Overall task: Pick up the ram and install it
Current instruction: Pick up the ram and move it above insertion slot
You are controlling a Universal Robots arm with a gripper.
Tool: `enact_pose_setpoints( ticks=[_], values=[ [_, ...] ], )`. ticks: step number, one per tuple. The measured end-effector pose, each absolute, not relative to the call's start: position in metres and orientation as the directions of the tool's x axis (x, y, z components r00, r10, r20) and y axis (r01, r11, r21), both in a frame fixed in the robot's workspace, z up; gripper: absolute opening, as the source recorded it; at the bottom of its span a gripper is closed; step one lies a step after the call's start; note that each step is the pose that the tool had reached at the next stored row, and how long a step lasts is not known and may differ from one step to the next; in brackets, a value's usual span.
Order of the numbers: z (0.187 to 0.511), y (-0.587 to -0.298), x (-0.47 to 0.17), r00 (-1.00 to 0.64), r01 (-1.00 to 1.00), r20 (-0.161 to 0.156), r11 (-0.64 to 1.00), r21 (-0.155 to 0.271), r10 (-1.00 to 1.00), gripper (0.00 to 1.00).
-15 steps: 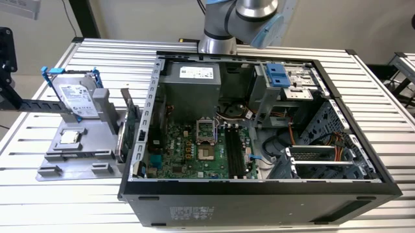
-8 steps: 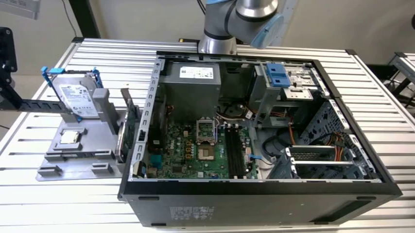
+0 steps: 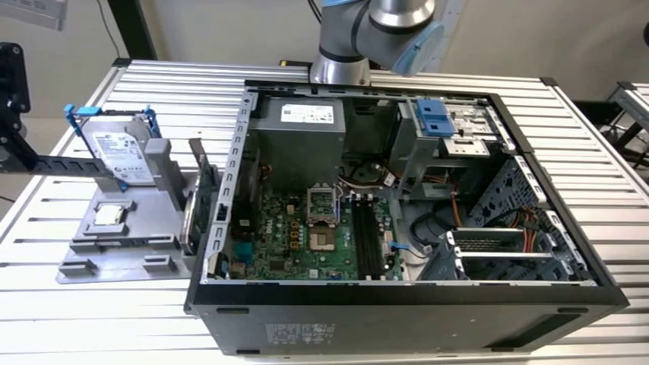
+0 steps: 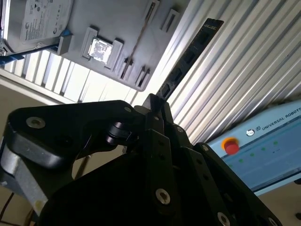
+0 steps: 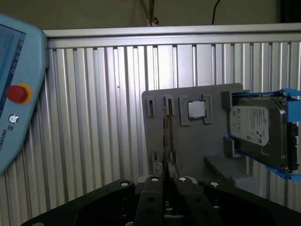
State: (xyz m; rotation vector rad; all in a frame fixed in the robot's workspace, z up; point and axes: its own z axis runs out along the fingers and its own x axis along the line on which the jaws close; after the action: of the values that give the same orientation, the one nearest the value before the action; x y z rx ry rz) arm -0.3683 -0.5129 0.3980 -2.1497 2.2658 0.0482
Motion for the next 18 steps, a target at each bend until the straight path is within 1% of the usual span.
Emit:
enact_pose_setpoints(
  ticks=[18],
  values=[
    [0.398,-0.513,-0.338,-0.053,-0.998,-0.034,0.052,0.018,-0.998,0.0]
  ],
)
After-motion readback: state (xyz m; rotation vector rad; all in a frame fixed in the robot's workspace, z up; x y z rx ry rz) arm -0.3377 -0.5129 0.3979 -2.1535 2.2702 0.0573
